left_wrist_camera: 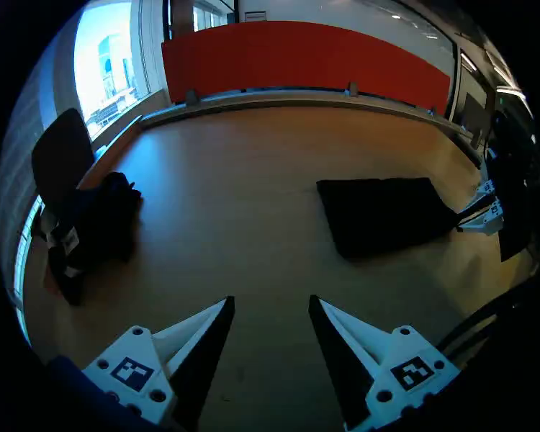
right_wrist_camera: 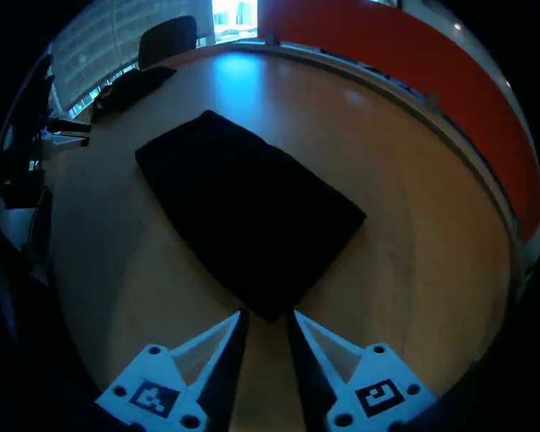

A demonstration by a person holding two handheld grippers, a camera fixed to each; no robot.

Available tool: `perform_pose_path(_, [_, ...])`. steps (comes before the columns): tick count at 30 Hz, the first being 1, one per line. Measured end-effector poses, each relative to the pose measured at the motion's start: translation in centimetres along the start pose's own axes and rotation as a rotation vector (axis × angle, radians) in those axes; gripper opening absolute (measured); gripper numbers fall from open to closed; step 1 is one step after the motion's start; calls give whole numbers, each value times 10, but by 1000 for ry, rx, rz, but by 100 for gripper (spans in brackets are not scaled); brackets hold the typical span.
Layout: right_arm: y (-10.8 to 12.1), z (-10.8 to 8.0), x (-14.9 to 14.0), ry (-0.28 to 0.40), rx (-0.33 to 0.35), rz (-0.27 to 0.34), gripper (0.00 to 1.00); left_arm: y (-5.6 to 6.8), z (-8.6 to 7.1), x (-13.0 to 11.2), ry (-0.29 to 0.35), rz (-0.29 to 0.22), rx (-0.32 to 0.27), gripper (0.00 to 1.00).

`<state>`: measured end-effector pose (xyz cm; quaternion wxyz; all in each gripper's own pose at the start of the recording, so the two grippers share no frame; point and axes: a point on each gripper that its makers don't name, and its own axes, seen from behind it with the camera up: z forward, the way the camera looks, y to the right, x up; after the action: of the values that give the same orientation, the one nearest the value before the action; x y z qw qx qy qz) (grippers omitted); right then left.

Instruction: Fold towel

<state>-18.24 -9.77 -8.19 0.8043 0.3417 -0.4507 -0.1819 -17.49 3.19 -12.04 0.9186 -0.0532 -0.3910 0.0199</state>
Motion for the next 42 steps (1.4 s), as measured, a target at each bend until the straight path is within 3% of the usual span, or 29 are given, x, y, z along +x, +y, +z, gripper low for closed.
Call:
perform_pose_path(10, [-2, 4, -1, -4, 12, -10, 5, 0, 0, -3, -7, 1, 0, 75])
perform_pose_path(24, [7, -6, 12, 20, -22, -42, 5, 0, -2, -3, -8, -5, 3, 75])
perform_pose_path(42, [1, -34, 109, 181, -53, -175, 6, -3, -8, 0, 4, -18, 12, 75])
